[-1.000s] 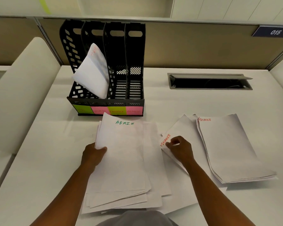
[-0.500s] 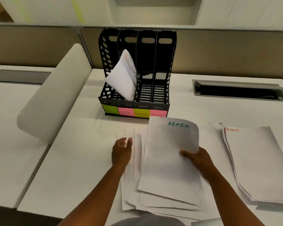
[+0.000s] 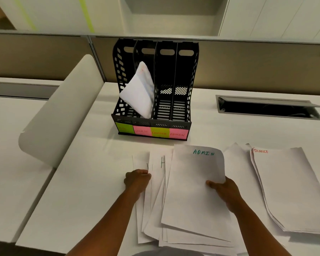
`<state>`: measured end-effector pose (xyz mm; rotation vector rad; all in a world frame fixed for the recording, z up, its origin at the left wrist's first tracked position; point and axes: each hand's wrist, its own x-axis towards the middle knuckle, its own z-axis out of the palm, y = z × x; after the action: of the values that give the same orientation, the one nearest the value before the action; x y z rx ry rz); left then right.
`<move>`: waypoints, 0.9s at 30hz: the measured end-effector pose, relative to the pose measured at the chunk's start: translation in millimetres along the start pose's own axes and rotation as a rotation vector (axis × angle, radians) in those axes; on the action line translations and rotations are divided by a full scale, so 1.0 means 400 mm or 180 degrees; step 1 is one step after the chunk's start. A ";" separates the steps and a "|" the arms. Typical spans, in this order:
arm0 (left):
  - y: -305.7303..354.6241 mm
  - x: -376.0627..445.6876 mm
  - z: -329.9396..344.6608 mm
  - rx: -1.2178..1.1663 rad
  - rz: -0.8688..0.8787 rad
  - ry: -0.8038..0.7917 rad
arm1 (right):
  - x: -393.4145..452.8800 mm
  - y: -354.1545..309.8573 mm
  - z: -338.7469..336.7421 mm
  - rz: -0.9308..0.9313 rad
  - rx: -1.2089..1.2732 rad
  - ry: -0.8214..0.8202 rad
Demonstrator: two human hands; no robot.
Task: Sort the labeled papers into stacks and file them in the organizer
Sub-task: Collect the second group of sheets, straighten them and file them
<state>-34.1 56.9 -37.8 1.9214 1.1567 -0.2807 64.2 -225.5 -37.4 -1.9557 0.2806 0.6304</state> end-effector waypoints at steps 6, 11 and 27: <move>0.036 -0.063 0.037 -0.0941 0.0483 -0.0981 | 0.000 -0.005 0.008 0.0043 -0.0078 0.0075; 0.025 -0.078 0.073 -0.0912 0.0517 -0.0938 | 0.000 -0.027 -0.001 -0.0018 -0.0056 0.0211; -0.047 -0.042 0.029 -0.0229 0.0593 0.1241 | 0.012 -0.011 -0.023 -0.0127 -0.0622 0.0413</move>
<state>-55.6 41.5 -45.8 2.0571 1.2018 0.2441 73.2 -231.4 -33.4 -2.1890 0.2676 0.5216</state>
